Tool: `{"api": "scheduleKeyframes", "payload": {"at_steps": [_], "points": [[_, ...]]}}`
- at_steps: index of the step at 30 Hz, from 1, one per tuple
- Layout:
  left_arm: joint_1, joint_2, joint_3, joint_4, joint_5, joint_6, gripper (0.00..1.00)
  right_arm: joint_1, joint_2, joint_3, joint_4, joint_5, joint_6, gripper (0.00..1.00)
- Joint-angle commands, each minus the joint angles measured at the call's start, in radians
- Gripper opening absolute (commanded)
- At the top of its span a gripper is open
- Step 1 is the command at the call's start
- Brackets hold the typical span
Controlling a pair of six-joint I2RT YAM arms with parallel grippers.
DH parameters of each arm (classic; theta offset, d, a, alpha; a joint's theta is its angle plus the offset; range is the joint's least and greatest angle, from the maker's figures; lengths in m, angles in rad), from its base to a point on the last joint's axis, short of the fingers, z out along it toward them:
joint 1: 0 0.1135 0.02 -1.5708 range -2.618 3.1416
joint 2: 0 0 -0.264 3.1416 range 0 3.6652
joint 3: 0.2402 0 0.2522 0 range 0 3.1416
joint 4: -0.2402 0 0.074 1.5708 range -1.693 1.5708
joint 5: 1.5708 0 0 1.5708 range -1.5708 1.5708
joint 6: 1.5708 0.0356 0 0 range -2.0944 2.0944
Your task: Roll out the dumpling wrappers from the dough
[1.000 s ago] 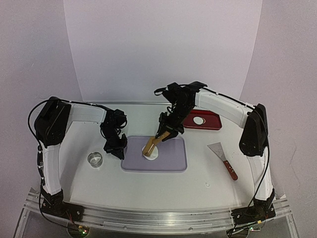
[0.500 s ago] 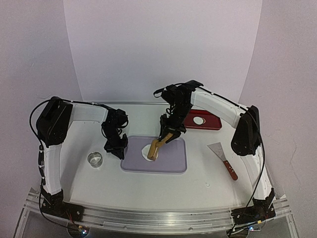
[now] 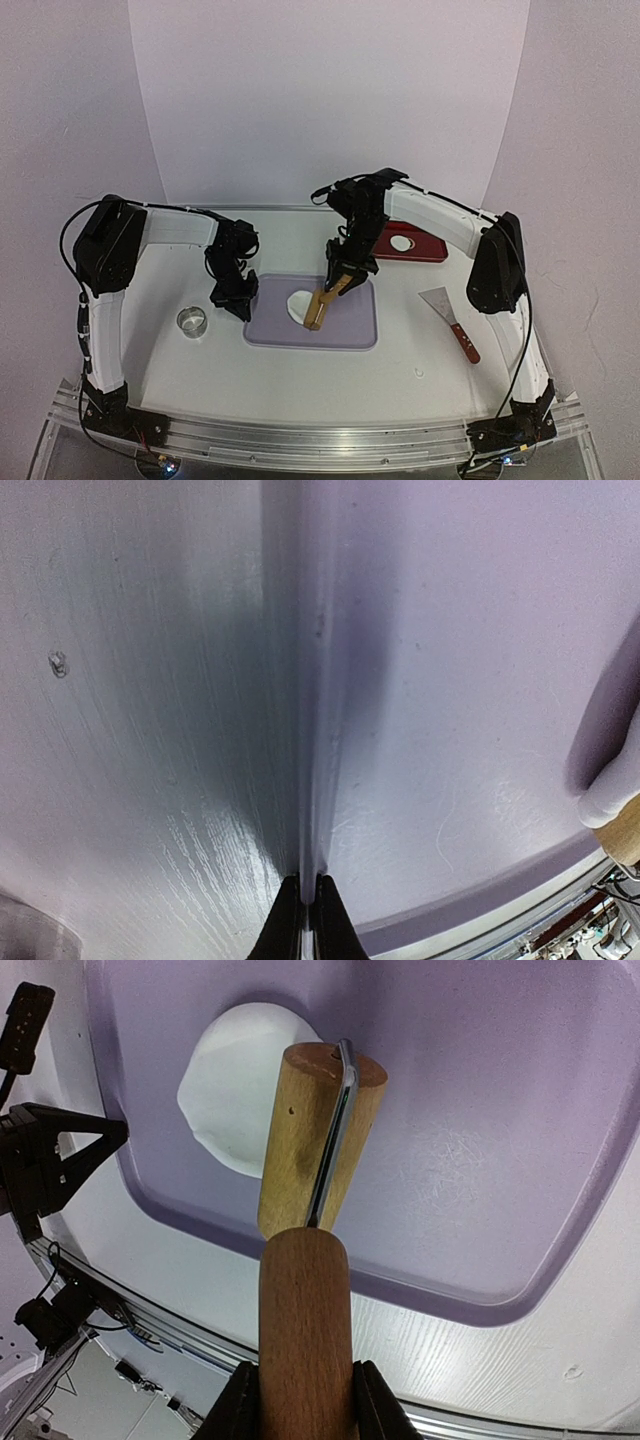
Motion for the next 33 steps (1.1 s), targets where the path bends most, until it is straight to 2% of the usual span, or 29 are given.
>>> {"api": "scheduleKeyframes", "payload": {"at_steps": [1,13,21,33], "points": [[-0.005,0.047,-0.003,-0.024,-0.060,0.012,0.00,0.001,0.038,-0.016,0.040,0.026,0.023,0.00],[-0.009,0.073,0.023,-0.028,-0.037,0.018,0.00,0.001,0.101,0.012,0.073,-0.021,0.055,0.00],[-0.012,0.086,0.033,-0.026,-0.023,0.021,0.00,-0.004,0.147,-0.059,0.095,0.002,0.046,0.00],[-0.014,0.105,0.035,-0.013,0.010,0.025,0.00,-0.021,0.239,-0.094,0.089,0.097,0.127,0.00]]}}
